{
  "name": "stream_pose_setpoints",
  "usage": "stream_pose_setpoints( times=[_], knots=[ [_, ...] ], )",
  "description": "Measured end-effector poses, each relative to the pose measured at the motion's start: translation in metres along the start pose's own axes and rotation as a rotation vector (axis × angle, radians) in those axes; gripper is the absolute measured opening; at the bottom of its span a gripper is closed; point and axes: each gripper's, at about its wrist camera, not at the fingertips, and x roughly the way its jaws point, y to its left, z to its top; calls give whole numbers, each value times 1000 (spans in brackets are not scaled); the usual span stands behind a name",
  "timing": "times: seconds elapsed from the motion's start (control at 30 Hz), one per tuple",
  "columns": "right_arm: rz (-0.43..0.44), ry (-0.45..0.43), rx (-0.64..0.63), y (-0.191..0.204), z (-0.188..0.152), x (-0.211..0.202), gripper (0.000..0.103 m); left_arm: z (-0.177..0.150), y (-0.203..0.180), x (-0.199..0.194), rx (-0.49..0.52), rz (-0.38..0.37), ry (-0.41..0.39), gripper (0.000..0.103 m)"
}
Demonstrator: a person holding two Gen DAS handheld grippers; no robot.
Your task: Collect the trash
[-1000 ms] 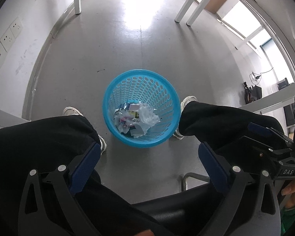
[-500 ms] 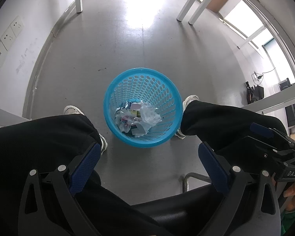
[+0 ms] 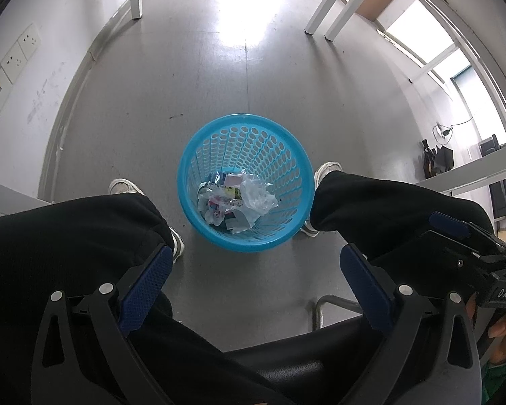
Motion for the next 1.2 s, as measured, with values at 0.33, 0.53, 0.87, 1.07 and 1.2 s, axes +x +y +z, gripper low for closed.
stream_pose_setpoints(
  times=[0.33, 0.53, 0.87, 1.07, 1.2],
  knots=[
    [8, 12, -1, 1, 0, 2, 95, 0, -2, 3, -5, 7, 10, 97],
    [6, 12, -1, 2, 0, 2, 95, 0, -2, 3, -4, 7, 10, 97],
    [5, 13, 1, 2, 0, 2, 95, 0, -3, 4, -4, 10, 13, 97],
    [5, 14, 0, 2, 0, 1, 95, -1, -2, 5, -3, 12, 14, 97],
    [3, 18, 0, 1, 0, 1, 95, 0, -3, 5, -3, 13, 14, 97]
  ],
)
